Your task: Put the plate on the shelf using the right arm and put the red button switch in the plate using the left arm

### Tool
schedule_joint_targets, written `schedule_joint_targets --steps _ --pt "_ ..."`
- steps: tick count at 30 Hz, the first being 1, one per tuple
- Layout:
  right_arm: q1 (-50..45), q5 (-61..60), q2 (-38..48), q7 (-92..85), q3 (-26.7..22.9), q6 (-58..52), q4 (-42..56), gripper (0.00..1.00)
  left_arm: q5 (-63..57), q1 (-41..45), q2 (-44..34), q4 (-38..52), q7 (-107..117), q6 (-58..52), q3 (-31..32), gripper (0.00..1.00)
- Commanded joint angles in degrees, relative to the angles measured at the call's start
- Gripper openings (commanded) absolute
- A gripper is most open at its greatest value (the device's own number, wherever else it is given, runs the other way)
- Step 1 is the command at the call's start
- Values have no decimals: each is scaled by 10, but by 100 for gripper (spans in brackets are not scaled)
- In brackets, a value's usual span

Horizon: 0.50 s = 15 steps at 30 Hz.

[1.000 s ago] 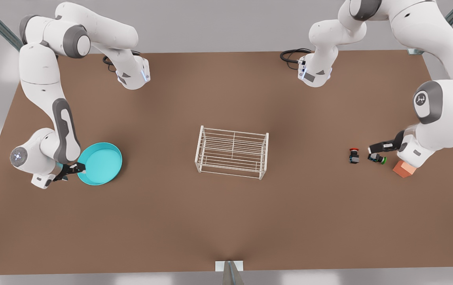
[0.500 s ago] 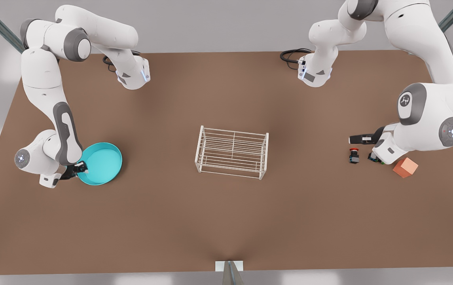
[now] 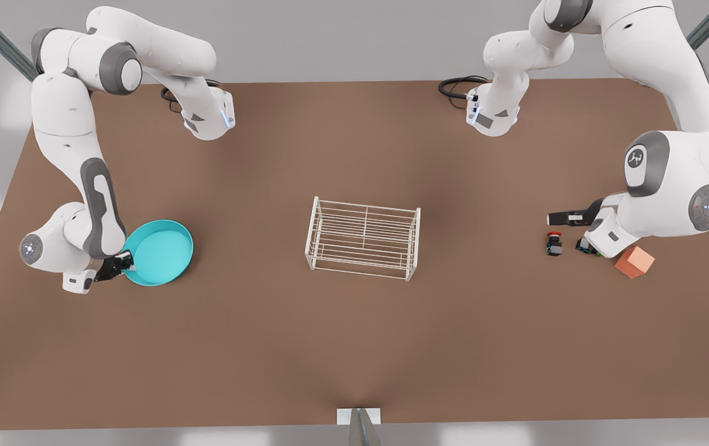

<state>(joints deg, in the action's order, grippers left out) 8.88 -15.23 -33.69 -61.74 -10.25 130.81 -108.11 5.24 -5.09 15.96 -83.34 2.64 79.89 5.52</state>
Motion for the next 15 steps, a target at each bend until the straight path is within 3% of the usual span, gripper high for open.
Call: schedule_joint_targets --steps 1,5,9,11,15 --pt "0 3 6 -45 0 -41 9 19 -2 0 -1 -3 1 15 0 100" --pt "-2 -31 21 -45 4 -89 18 18 -28 2 -5 -13 1 21 0 100" --pt "-3 -45 39 -45 9 -134 24 16 -40 3 -65 -111 38 129 2 100" --pt "-4 -46 44 -43 12 -159 33 15 -40 2 -137 -234 39 249 2 100" --pt "-16 -92 48 -20 20 -261 69 15 -40 3 -110 -230 37 269 2 100"
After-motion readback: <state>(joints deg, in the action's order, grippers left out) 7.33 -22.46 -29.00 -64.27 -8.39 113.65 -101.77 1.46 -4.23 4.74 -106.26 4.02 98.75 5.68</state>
